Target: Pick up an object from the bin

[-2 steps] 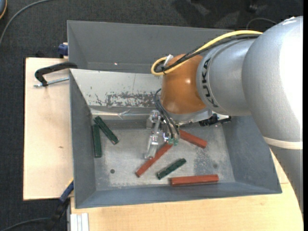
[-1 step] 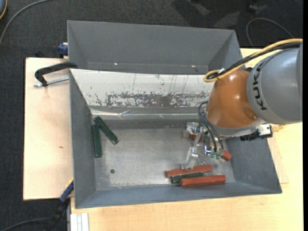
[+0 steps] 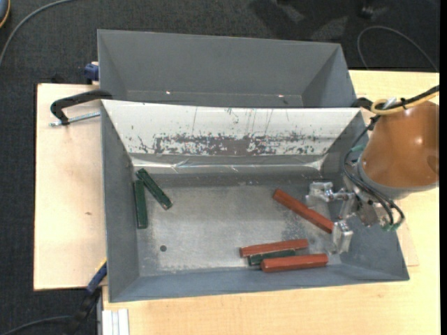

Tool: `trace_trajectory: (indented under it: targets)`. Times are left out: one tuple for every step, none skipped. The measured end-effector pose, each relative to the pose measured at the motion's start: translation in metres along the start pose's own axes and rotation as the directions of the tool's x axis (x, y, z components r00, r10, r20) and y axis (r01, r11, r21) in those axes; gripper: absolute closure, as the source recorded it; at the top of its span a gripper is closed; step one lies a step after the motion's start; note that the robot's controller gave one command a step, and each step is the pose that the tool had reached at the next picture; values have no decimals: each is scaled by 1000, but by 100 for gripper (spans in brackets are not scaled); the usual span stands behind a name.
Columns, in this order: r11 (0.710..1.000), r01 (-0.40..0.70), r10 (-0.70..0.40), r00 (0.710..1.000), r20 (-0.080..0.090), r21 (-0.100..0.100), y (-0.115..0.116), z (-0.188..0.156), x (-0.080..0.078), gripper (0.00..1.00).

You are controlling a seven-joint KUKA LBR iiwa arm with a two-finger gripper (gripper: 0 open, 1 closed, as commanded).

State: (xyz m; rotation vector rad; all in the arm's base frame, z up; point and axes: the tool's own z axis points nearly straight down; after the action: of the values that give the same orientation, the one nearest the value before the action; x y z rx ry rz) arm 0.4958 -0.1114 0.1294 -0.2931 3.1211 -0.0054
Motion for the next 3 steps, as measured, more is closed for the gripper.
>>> trace_trajectory:
  targets:
    - [999, -42, 42, 999, -3, -3, -40, 62, -27, 0]
    - [999, -40, 40, 999, -2, -4, -38, 59, -28, 100]
    - [995, -98, 98, 995, 7, 0, -32, -63, -29, 100]
